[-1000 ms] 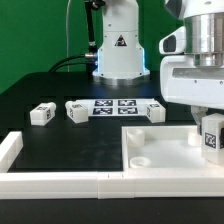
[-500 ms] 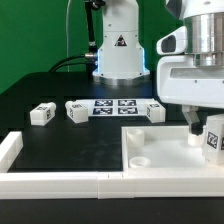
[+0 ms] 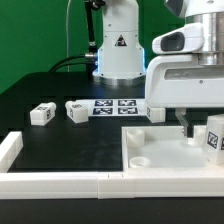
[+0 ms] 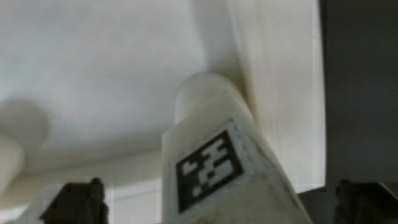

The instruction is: Assemble one leg

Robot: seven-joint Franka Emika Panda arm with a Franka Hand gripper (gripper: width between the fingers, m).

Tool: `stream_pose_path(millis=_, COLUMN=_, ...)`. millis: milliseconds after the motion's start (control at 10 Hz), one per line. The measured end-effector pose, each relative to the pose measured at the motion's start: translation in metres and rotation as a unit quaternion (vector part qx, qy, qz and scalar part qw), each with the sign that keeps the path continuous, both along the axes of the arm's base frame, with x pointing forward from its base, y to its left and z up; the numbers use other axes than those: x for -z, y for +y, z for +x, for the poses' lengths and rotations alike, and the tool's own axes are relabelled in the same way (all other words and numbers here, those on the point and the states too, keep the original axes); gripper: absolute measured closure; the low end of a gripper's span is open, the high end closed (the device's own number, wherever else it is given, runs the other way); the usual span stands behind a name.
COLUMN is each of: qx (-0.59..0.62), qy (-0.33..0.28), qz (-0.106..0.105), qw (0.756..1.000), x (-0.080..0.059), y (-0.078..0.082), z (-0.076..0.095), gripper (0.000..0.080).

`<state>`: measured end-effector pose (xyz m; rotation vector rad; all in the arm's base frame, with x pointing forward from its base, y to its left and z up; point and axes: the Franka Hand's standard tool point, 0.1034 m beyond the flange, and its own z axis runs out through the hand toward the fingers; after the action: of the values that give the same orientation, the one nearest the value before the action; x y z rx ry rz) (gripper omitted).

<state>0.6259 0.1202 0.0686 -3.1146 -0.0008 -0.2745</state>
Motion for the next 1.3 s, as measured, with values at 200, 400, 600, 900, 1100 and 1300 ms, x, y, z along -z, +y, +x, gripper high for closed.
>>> stream_pose_path(millis=200, qx=-0.095, qy=-0.003, qz=-0.026, qw=0.995, x=-0.0007, y=0.0004, z=0.0007, gripper=0.0150)
stream_pose_path(millis=400, qx=-0.162, qy=-0.003, qz=-0.041, qw=0.986, x=-0.0004, y=-0.0009, z=0.0006, gripper=0.0150)
stream_pose_path(millis=600, qx=-0.155, qy=-0.003, qz=-0.039, qw=0.987, x=-0.0002, y=-0.0009, z=0.0005, gripper=0.0159)
stream_pose_path(millis=900, qx=-0.137, qy=-0.003, qz=-0.036, qw=0.990, x=0.0000, y=-0.0010, z=0.0004, gripper=0.0513)
stream_pose_path(millis=1100, qx=-0.124, qy=-0.002, qz=-0.033, qw=0.992, x=0.0001, y=-0.0009, z=0.0002, gripper=0.0509)
stream_pose_path(millis=1300, qx=0.019, qy=-0.001, qz=-0.006, qw=1.000, x=0.0009, y=-0.0011, z=-0.0007, gripper=0.0509)
